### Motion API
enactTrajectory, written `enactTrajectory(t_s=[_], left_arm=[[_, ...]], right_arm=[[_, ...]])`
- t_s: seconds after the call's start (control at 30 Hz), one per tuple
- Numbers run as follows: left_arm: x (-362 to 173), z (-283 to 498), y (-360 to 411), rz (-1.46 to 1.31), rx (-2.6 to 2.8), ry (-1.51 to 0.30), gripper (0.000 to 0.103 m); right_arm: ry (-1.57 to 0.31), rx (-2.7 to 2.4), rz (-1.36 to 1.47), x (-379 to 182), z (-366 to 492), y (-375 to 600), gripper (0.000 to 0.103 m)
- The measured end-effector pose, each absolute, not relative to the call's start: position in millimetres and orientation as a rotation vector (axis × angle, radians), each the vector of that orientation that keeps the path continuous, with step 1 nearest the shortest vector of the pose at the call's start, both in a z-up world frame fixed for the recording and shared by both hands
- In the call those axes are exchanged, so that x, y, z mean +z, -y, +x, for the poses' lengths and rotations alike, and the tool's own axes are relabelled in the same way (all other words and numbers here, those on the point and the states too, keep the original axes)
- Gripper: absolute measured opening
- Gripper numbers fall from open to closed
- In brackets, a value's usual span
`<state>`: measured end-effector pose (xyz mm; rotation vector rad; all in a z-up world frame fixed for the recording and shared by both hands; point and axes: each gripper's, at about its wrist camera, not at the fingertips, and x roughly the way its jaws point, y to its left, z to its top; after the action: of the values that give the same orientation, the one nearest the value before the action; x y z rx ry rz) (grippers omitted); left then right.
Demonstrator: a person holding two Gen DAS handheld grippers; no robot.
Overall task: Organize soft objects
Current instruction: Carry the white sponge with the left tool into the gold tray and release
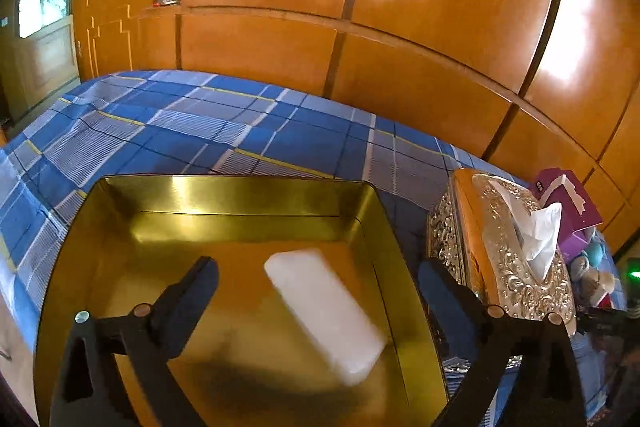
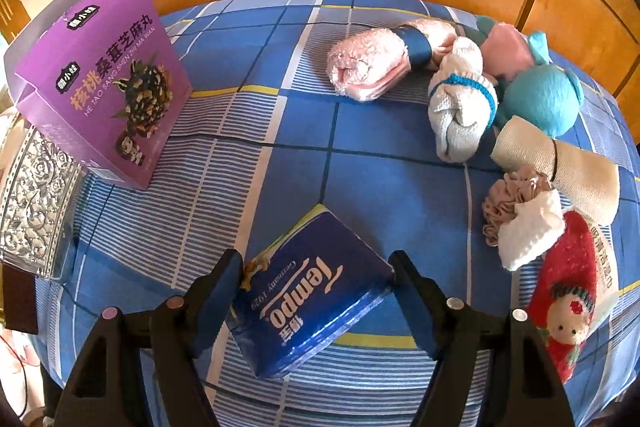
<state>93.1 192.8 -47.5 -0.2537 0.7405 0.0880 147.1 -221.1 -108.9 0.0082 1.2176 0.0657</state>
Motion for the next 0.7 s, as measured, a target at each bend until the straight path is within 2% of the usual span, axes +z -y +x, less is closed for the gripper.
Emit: enactTrajectory(t_s=[0.4,0.6,0.7], left_arm=[[-39,37,-177,-0.149,0.161,-0.710,0.101],[-38,24,-165,-0.120,0.146,-0.720,0.101],[-37,16,-158,-0.094,0.136,-0.715,0.101]], right_arm=[[-1.213,0.066,-0.002,-112,153,230,0.074],[-1.190,0.032,0.001,-106,151,232,0.066],[-1.178,0.010,0.035,-102,152,239,0.058]])
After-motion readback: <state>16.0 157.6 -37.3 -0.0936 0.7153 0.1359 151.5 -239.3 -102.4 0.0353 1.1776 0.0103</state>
